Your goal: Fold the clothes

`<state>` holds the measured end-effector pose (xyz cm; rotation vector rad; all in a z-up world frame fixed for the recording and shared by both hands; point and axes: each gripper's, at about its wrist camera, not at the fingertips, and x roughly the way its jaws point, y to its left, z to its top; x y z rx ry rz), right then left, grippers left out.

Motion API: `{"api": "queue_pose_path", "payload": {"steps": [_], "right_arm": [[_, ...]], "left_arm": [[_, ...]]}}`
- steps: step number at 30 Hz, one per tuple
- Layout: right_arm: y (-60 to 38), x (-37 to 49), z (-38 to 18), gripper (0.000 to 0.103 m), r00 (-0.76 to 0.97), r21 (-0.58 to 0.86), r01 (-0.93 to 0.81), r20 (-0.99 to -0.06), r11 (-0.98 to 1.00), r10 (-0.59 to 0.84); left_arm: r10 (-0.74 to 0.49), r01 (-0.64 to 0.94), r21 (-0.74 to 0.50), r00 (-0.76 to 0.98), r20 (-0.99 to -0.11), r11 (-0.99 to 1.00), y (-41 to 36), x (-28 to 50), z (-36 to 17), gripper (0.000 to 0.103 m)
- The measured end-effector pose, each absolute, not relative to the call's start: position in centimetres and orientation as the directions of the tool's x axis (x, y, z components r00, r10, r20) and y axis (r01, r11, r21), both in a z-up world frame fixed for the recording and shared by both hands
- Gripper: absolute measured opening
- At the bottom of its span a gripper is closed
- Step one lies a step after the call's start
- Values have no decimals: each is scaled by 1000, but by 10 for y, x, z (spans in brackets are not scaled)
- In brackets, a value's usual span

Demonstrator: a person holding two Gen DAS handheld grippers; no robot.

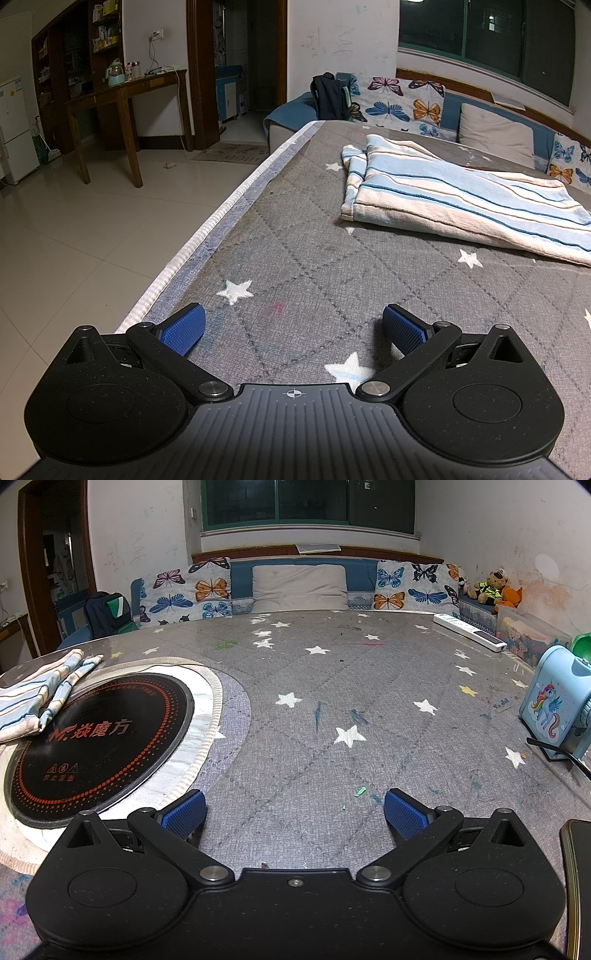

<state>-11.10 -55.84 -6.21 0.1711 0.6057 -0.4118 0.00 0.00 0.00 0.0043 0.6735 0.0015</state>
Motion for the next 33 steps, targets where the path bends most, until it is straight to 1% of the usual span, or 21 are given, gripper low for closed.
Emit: {"api": "queue_pose_path", "payload": {"steps": [14,21,25,28,31,33], "right_arm": [[-564,-110,-55,103,743,34,424,-584,905,-326],[-561,-101,-54,103,727,36,451,-594,892,-344],[-550,-84,-47,103,734,35,405,-609,913,-302],[-537,-70,-37,103,747,35,349,-614,936,-256],[-527,-58,-29,103,752,21,302,-619,953,-224],[-513,-48,-20,103,762,13,257,-618,966,-194]], "left_arm": [[3,0,5,781,-624,1000,0,0,0,103],[3,0,4,781,-624,1000,0,0,1,103],[3,5,12,779,-627,1000,-1,0,1,103],[2,8,12,764,-645,1000,0,3,2,103],[-33,30,-16,745,-666,999,3,12,9,103],[-44,45,-16,747,-663,999,-1,12,17,102]]}}
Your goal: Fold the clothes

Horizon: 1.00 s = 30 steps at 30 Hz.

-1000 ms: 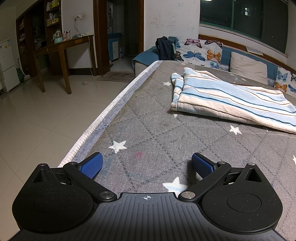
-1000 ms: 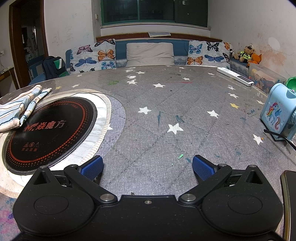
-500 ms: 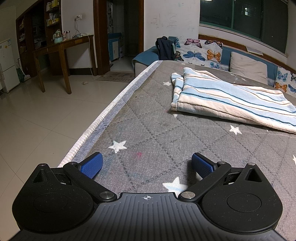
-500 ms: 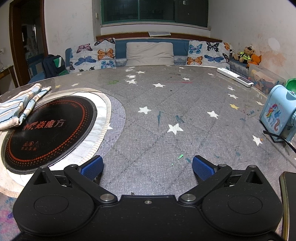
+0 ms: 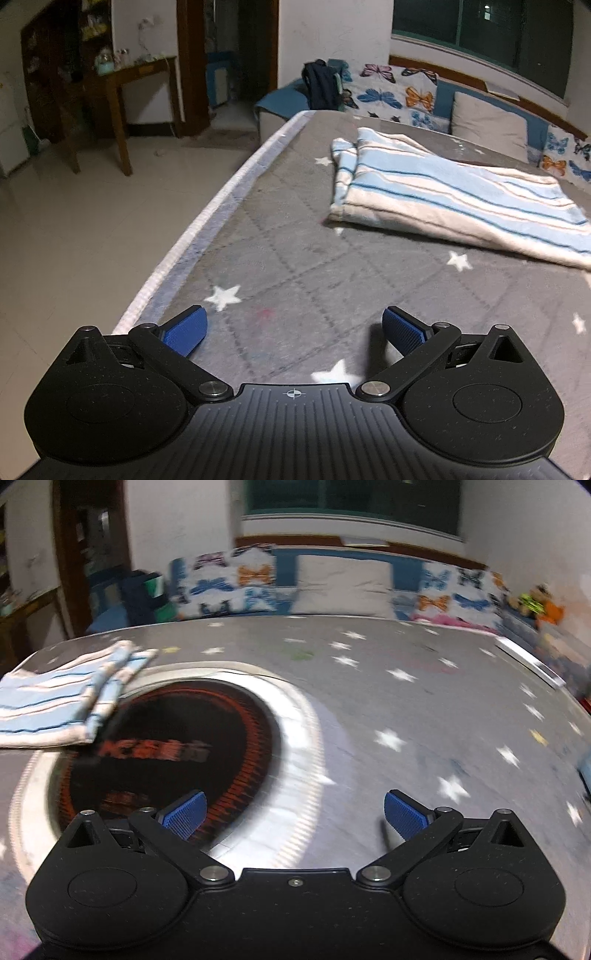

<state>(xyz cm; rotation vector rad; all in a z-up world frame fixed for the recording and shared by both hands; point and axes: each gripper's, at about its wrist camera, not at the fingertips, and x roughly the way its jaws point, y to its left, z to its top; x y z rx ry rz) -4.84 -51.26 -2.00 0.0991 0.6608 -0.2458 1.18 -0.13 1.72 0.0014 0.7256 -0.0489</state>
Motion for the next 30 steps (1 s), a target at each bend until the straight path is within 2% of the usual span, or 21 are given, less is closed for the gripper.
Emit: {"api": "queue_pose_path", "payload": {"steps": [7,12,16,20,23,26,28,30], "right_arm": [[-477,-16,6,98,782,5,134,-614,991,-103],[-452,9,24,82,787,-14,52,-615,999,-49],[-425,39,35,81,795,-36,-15,-606,999,-10],[-408,57,34,80,794,-21,-66,-606,998,40],[-395,72,26,70,785,-1,-104,-614,995,82],[-384,82,17,67,766,4,-133,-635,991,106],[-377,88,10,61,755,0,-147,-647,989,112],[-370,93,3,55,743,-3,-160,-659,987,118]], "left_arm": [[-106,112,-32,762,-638,993,-21,39,53,101],[-111,153,18,785,-609,988,-43,69,72,101],[-110,180,56,790,-604,982,-61,95,77,98],[-111,204,77,770,-629,976,-75,121,68,82],[-106,203,75,751,-652,976,-75,127,57,74],[-101,203,73,731,-674,977,-75,134,47,70],[-98,202,72,718,-689,977,-75,138,40,68],[-95,202,71,704,-703,977,-74,143,32,58]]}}
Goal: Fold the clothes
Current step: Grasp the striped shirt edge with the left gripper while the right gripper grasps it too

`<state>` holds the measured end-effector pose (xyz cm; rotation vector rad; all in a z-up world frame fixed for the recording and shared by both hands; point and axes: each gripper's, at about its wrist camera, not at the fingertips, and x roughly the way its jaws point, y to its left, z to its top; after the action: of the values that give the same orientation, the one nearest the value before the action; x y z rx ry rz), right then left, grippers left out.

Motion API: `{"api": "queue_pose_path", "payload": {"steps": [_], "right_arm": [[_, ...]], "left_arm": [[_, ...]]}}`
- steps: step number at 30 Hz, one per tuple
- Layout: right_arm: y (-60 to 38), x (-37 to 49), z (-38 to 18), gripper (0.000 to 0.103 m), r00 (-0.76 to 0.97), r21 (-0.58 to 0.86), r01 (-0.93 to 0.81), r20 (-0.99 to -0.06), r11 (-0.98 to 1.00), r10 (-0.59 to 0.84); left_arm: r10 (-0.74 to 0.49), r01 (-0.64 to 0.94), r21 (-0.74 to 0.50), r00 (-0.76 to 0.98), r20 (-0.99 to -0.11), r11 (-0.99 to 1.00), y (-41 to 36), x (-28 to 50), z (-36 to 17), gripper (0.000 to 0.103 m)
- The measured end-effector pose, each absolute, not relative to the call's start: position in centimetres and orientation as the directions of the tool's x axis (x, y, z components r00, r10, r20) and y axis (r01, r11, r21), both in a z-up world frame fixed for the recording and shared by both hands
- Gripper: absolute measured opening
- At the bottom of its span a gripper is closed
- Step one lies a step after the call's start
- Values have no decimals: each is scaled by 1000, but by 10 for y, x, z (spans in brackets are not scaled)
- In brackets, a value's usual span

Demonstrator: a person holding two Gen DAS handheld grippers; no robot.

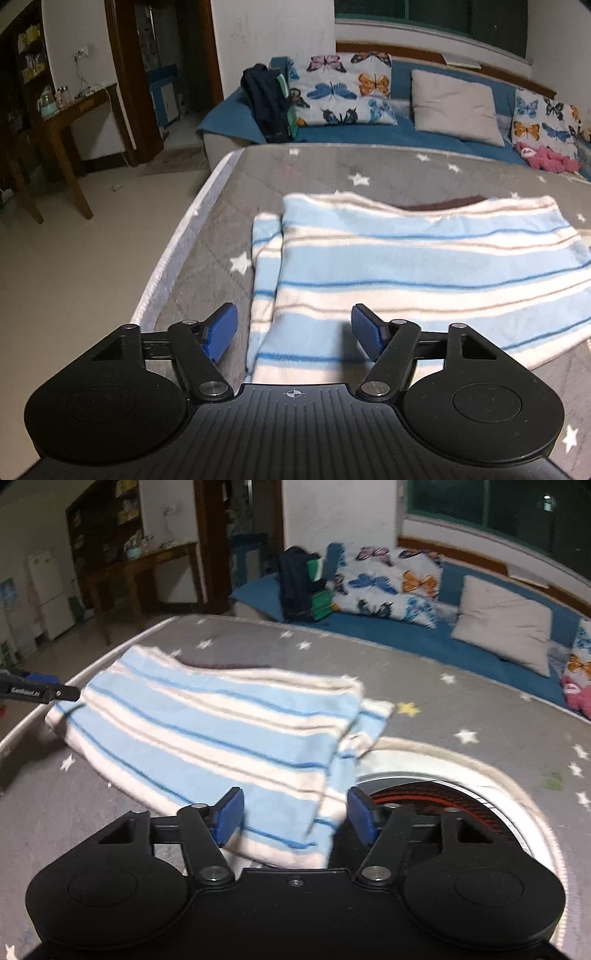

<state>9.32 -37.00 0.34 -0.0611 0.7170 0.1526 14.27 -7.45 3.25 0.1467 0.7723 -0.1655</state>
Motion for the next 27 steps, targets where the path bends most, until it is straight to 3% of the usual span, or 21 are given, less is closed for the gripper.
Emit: {"api": "queue_pose_path", "payload": {"steps": [1,2,4,6,8,11,18,27], "right_arm": [[-367,96,0,54,738,-5,-166,-664,986,121],[-366,96,-2,46,737,-7,-168,-665,986,121],[-367,93,-6,40,727,-9,-181,-675,983,128],[-365,89,-5,26,728,-16,-186,-674,982,127],[-363,85,-4,17,729,-23,-191,-672,981,126],[-366,76,0,10,734,-10,-207,-663,978,148],[-359,19,11,9,725,-8,-270,-659,963,198],[-337,-79,11,9,643,-18,-386,-722,922,255]], "left_arm": [[-98,203,65,697,-710,977,-74,144,29,54],[-109,207,51,690,-715,977,-72,144,27,42],[-129,213,25,680,-722,977,-70,144,22,34],[-132,217,28,687,-714,976,-68,139,25,17],[-137,225,31,693,-708,974,-65,134,29,12],[-171,233,-9,690,-703,973,-56,123,33,9],[-264,298,-74,671,-693,952,-36,65,46,7],[-326,452,-37,581,-746,891,-15,-45,45,7]]}}
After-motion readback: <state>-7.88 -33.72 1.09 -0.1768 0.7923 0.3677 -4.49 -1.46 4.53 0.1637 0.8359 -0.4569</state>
